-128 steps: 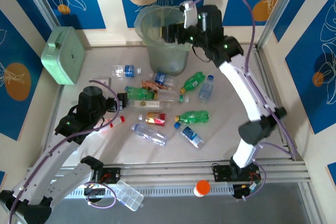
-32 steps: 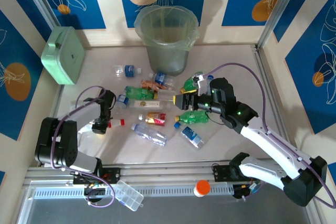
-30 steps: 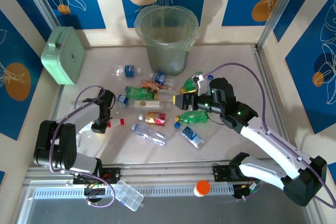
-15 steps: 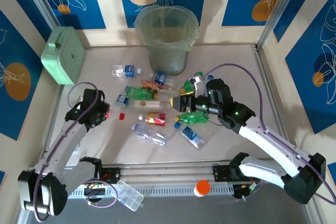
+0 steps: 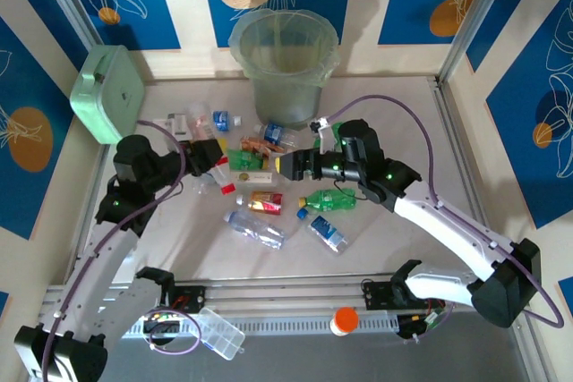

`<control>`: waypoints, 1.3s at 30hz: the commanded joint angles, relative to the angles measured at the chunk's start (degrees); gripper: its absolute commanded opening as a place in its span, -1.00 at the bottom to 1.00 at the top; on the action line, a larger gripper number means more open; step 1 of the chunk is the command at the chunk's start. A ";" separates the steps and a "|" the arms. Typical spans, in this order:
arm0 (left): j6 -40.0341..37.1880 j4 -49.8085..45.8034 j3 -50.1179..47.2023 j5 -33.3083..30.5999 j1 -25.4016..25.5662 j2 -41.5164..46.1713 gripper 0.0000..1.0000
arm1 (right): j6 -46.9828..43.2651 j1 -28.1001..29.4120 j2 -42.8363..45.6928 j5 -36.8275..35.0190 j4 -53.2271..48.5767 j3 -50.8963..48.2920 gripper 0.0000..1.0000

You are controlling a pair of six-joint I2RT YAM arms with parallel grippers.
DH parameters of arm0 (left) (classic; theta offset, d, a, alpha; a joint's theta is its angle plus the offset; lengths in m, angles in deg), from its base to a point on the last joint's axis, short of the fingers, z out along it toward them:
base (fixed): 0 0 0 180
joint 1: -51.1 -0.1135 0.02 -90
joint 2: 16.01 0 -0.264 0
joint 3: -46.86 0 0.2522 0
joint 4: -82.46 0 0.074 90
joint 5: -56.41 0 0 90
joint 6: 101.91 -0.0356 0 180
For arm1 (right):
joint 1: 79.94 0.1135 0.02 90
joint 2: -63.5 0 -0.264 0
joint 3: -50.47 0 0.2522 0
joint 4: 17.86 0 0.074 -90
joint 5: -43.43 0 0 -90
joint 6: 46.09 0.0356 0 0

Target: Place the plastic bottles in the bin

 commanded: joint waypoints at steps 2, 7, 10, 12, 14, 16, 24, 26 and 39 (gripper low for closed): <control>-12.33 4.70 3.14 9.60 3.97 -0.06 0.02 | -3.86 0.03 2.84 5.24 7.68 1.29 0.78; -21.35 4.48 5.37 9.54 8.82 -2.16 0.01 | -7.11 -2.66 0.63 10.48 11.15 5.45 0.79; -25.38 2.31 8.33 10.68 11.13 -5.43 0.00 | -8.33 -3.30 -0.93 12.03 13.84 7.77 0.81; -26.59 1.88 9.80 12.30 12.33 -7.59 -0.01 | -10.11 -3.84 -2.78 15.27 13.97 10.73 0.91; -26.23 3.00 10.32 13.63 13.10 -9.11 -0.01 | -10.77 -4.67 -4.88 20.34 14.57 13.04 0.97; -25.50 4.61 10.40 14.93 13.88 -9.93 -0.01 | -10.74 -5.18 -6.83 24.36 14.71 15.39 0.98; -24.56 6.69 10.67 16.79 16.05 -11.49 -0.01 | -6.90 -4.88 -13.47 33.91 17.69 21.12 1.00; -24.92 6.50 10.61 16.65 16.40 -11.17 -0.01 | -5.74 -4.78 -14.80 34.97 17.98 21.85 0.96; -26.23 2.55 10.98 17.05 17.20 -10.97 0.06 | -5.03 -3.21 -16.01 38.34 16.30 22.65 0.41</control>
